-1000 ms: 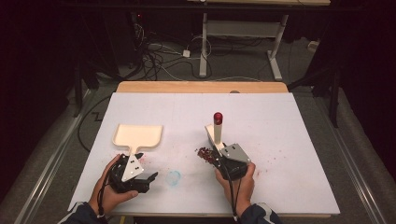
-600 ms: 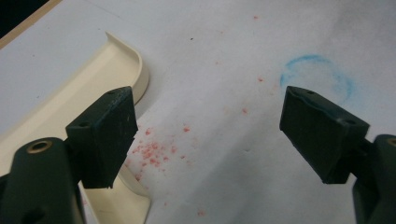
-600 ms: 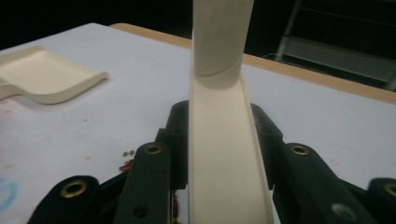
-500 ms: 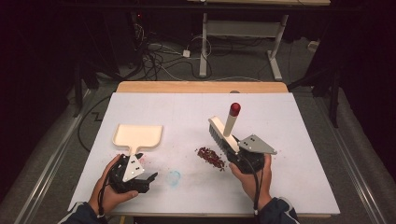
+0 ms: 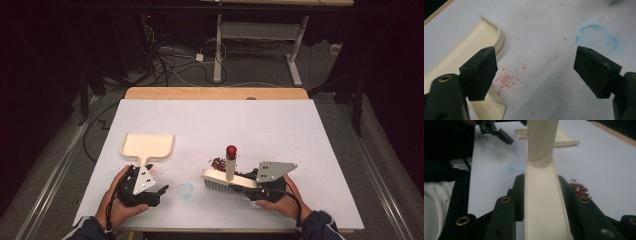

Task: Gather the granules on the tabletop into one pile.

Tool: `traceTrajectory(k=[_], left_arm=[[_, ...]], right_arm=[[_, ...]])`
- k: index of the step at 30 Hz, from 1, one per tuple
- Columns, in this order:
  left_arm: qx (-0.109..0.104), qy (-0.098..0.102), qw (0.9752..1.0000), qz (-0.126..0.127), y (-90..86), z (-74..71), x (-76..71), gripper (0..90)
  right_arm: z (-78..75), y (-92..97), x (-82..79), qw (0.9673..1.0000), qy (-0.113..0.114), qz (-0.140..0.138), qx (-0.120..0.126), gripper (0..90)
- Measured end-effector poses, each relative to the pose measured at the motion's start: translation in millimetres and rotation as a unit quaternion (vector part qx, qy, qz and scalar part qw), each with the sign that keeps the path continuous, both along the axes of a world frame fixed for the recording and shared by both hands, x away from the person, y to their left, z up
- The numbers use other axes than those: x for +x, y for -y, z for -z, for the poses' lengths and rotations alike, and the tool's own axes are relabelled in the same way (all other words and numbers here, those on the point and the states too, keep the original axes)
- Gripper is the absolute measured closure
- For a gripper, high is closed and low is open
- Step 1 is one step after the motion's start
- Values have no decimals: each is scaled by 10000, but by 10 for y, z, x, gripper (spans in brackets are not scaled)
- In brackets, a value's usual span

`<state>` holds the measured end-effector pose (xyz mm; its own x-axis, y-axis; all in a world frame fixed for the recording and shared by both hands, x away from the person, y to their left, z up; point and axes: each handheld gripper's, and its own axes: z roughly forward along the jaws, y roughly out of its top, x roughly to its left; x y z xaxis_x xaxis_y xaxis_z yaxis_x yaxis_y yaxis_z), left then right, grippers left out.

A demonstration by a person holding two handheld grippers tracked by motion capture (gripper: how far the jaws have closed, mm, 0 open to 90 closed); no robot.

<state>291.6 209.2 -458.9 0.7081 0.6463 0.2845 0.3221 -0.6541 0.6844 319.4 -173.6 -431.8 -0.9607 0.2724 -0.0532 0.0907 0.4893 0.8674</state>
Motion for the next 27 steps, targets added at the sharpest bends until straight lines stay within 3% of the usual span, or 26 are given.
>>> traceTrajectory(k=[3,5,10,14,18,23,25,27], left_arm=[[1,-20,10000,4,7,5,13,185],[13,-30,10000,-1,9,8,15,186],[6,-60,10000,7,5,15,20,186],[16,-82,10000,19,2,22,21,186],[13,-83,10000,28,-1,20,14,186],[-2,-89,10000,40,8,19,9,186],[7,-88,10000,42,5,18,12,186],[-5,-81,10000,29,0,13,12,186]], right_arm=[[114,32,157,9994,-160,-310,68,678],[170,59,307,9981,-277,-479,254,678],[168,42,574,9976,-151,-632,224,677],[175,-8,658,9969,-205,-720,240,677],[136,-40,658,9983,-52,-555,168,677],[83,-35,632,9981,-133,-463,386,677],[24,-85,587,9990,-34,-274,358,677],[-43,-174,521,9988,-45,213,442,676]])
